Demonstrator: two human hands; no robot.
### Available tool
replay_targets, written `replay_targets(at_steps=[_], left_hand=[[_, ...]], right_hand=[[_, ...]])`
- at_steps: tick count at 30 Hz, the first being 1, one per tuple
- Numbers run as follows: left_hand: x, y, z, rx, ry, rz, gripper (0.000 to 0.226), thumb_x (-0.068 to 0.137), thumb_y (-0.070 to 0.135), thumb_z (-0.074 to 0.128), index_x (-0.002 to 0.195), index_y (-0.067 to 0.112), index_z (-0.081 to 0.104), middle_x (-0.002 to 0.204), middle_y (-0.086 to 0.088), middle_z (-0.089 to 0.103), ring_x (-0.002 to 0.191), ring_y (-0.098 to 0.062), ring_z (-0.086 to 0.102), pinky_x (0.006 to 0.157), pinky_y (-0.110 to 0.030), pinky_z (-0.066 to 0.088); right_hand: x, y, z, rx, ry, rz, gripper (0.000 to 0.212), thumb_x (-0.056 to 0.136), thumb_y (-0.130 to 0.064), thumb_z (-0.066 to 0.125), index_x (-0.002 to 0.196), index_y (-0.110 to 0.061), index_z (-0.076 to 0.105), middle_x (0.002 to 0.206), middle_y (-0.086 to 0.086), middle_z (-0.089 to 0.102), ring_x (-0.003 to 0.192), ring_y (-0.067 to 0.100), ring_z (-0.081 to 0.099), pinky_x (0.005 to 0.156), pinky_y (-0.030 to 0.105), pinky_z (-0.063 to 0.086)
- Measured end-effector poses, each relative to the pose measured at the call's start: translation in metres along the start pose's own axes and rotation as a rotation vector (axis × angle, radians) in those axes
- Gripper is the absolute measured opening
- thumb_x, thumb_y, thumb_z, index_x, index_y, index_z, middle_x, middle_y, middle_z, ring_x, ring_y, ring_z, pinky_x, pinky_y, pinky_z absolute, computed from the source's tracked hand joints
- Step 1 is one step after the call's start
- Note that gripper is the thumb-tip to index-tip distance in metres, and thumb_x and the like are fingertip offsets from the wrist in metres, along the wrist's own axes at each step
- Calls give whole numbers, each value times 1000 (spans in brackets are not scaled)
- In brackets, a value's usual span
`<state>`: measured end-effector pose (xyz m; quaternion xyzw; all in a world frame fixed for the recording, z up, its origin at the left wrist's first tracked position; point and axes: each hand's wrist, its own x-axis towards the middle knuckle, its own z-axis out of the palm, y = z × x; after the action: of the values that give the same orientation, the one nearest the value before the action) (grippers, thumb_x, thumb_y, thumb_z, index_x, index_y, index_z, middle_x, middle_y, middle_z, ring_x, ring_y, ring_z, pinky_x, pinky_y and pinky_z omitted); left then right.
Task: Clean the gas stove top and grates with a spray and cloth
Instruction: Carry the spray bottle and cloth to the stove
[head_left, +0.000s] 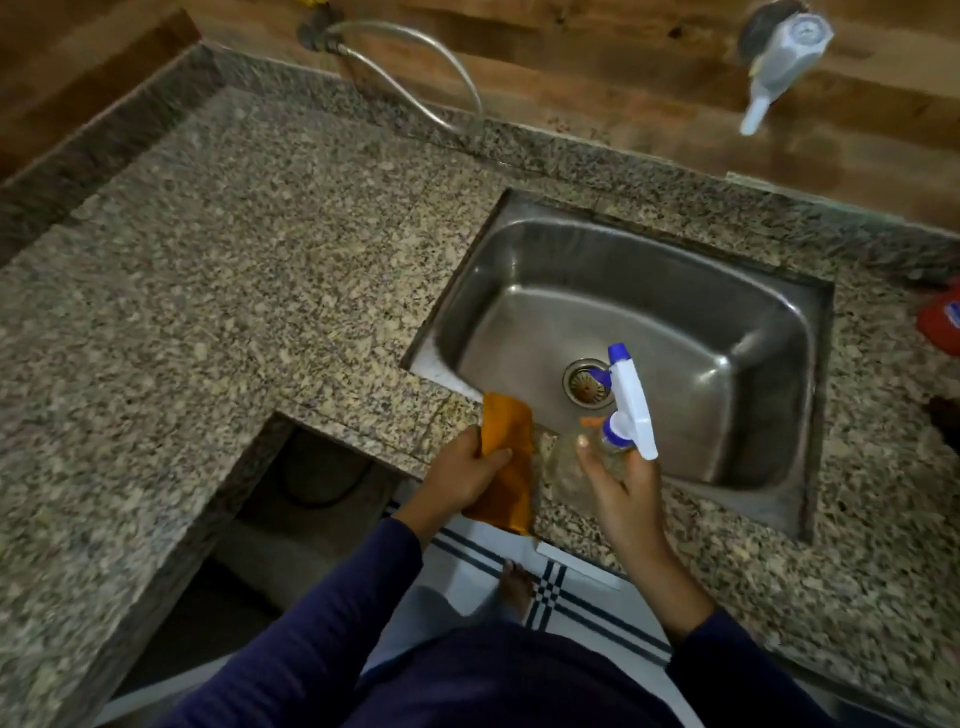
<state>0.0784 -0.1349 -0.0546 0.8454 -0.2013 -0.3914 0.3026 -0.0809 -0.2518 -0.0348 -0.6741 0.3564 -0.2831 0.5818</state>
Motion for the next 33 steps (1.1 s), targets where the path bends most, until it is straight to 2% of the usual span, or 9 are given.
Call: replay_targets(at_steps=[5, 10, 14, 16, 19, 23, 26, 30, 33], left_hand=[[-21, -24, -68, -314, 63, -1, 25, 94, 30, 66, 112, 21, 52, 112, -5, 64, 100, -21, 65, 88, -45, 56], [-72, -92, -155, -605, 286, -65, 42, 90, 15, 71, 122, 21, 45, 107, 5, 61, 73, 9, 67, 56, -12, 51], [-121, -180, -224, -739, 445, -124, 78, 78, 17, 83, 139, 28, 35, 129, -3, 62, 104, -12, 70, 79, -32, 60], [-144, -222, -254, -778, 523, -150, 82, 81, 12, 80, 144, 28, 30, 136, -1, 58, 108, -14, 67, 76, -30, 60], [-158, -267, -285, -818, 588, -150, 89, 84, 6, 76, 151, 25, 21, 142, -1, 52, 111, -10, 63, 74, -23, 59], [-159, -320, -318, -862, 589, -138, 114, 70, 32, 88, 155, 35, 12, 154, 2, 41, 131, -17, 53, 105, -42, 50], [-150, -347, -324, -890, 596, -134, 115, 72, 30, 85, 157, 33, 7, 156, 3, 37, 135, -18, 48, 111, -45, 43], [-152, -367, -312, -840, 602, -173, 104, 78, 18, 80, 155, 24, 11, 153, 3, 36, 137, -20, 44, 112, -41, 40], [-162, -369, -302, -735, 644, -234, 95, 83, 8, 75, 155, 20, 14, 148, 1, 44, 132, -19, 49, 102, -30, 42]], right_hand=[[16, -27, 47, 85, -197, -10, 16, 90, -16, 65, 104, -9, 63, 89, -9, 69, 87, 6, 66, 79, 19, 52], [20, -53, 146, 113, -467, -18, 14, 89, -8, 68, 102, -13, 67, 87, -9, 73, 87, 9, 69, 79, 21, 53], [1, -72, 250, 95, -644, -66, 15, 87, -21, 68, 102, -19, 67, 94, -16, 72, 93, 5, 67, 84, 21, 51], [-18, -77, 307, 102, -700, -68, 27, 84, -32, 68, 107, -18, 66, 98, -11, 70, 98, 9, 66, 88, 27, 51], [-45, -82, 380, 86, -780, -63, 32, 86, -32, 68, 111, -14, 65, 100, -9, 69, 100, 2, 65, 87, 19, 47], [-75, -87, 471, 18, -822, -78, 27, 91, -21, 69, 117, -18, 63, 106, -16, 66, 101, -9, 61, 84, 10, 45], [-84, -88, 519, -27, -805, -109, 30, 93, -20, 66, 121, -20, 57, 109, -24, 58, 99, -19, 55, 79, -3, 37], [-97, -81, 551, -111, -811, -154, 26, 96, -32, 62, 120, -27, 54, 105, -12, 64, 97, -2, 61, 76, 7, 44], [-100, -76, 550, -181, -817, -207, 23, 96, -25, 61, 117, -25, 52, 104, -12, 63, 95, -6, 59, 76, 0, 42]])
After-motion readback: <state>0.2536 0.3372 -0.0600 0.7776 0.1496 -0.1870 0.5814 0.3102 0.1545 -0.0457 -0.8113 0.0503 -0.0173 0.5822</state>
